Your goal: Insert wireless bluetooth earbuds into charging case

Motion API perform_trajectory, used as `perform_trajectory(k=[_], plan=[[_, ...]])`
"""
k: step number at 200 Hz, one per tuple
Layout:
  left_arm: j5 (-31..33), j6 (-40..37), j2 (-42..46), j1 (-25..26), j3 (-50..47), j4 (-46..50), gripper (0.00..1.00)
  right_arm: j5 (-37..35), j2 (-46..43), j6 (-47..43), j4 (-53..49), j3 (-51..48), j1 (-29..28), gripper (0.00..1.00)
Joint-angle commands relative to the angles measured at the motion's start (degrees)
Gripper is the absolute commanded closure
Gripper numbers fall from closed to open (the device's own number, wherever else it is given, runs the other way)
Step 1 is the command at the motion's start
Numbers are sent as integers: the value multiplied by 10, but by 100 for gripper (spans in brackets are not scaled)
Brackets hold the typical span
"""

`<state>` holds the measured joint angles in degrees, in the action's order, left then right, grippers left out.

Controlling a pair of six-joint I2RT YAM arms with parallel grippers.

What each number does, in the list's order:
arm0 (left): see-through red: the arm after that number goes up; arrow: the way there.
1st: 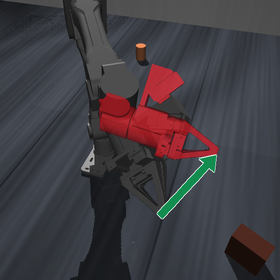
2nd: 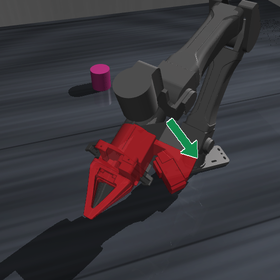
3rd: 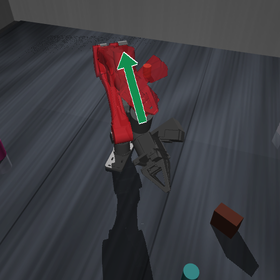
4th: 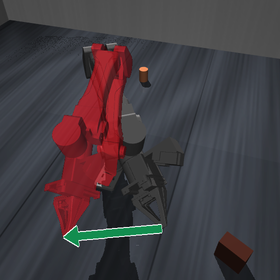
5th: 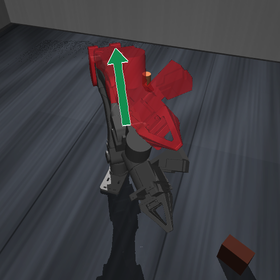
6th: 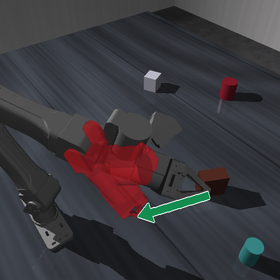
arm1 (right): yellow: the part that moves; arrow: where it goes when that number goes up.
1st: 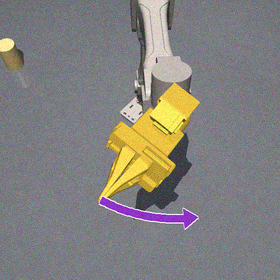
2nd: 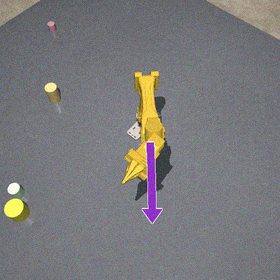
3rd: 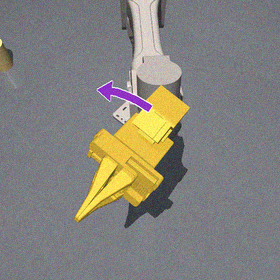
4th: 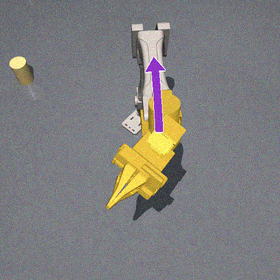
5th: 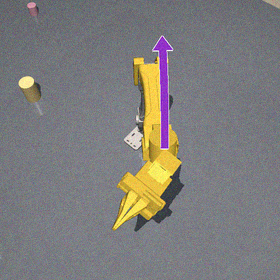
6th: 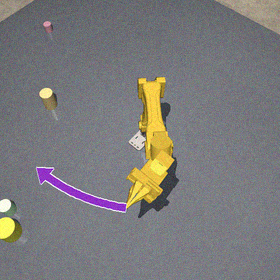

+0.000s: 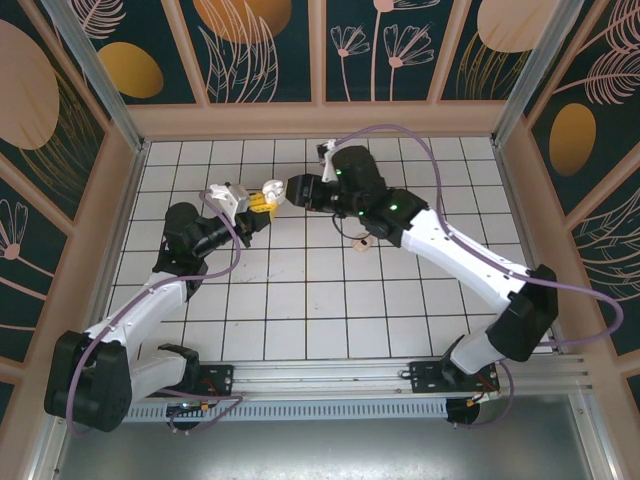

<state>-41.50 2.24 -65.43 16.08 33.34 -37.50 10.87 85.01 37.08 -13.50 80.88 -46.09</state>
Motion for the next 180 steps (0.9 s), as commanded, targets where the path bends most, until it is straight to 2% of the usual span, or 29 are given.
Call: perform_trajectory(k=[1,16,43,66,129,180], plan=[[-58,16,-7,-2,18,-33,90,105,-31,-41,80,-17,32,55],[-83,23,-10,-2,25,-30,90,161,-27,-74,80,-7,51,51],[-144,60,-22,-3,46,-38,90,306,-6,-94,92,8,94,46],[-156,66,-21,-1,55,-36,90,373,17,-101,90,27,107,44],[-162,55,-20,6,75,-8,89,418,46,-99,114,39,104,44],[-132,45,-17,6,73,0,89,456,21,-87,163,10,97,47]])
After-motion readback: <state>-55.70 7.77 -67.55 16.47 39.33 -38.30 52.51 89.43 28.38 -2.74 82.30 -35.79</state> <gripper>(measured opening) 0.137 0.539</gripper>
